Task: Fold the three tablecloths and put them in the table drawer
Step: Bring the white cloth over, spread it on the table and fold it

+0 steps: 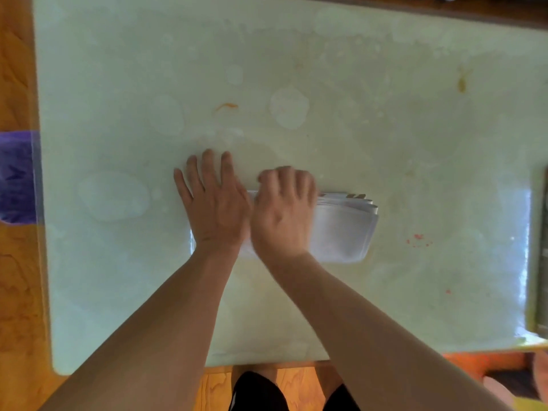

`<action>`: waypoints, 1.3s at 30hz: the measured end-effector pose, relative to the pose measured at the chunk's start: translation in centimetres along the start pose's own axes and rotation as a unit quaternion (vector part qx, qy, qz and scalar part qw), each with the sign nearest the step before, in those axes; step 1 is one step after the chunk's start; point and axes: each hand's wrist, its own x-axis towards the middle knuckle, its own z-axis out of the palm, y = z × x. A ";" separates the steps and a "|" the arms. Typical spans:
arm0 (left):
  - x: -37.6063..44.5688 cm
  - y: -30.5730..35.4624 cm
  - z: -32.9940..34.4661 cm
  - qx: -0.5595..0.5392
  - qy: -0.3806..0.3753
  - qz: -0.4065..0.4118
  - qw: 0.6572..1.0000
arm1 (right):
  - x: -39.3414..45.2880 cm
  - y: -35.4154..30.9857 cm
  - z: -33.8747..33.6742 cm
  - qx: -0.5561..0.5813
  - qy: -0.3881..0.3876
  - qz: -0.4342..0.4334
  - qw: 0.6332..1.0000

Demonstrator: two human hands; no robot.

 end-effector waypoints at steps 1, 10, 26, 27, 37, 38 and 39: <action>-0.1 -0.2 0.2 -0.019 0.006 0.004 1.000 | 0.1 -0.5 0.4 -0.012 -0.007 -0.021 1.000; -0.4 -0.3 0.8 -0.050 0.091 0.016 0.994 | 1.2 0.9 2.2 -0.033 -0.060 -0.029 0.997; -0.5 -0.2 0.4 -0.024 0.106 0.026 0.994 | 1.5 10.7 -2.9 -0.202 -0.174 -0.098 0.959; -0.5 -0.1 0.5 -0.031 0.102 0.027 0.994 | 1.6 11.3 -3.1 -0.203 -0.164 -0.108 0.959; -0.2 0.3 0.2 0.037 0.057 0.024 0.997 | -2.0 7.1 -5.6 -0.043 -0.079 0.125 0.988; -0.3 0.2 0.2 0.036 0.052 0.023 0.998 | -2.6 7.2 -6.2 -0.012 -0.074 0.216 0.974; -0.4 0.1 0.0 0.034 0.042 0.018 0.998 | -3.0 7.4 -6.5 0.022 -0.078 0.303 0.949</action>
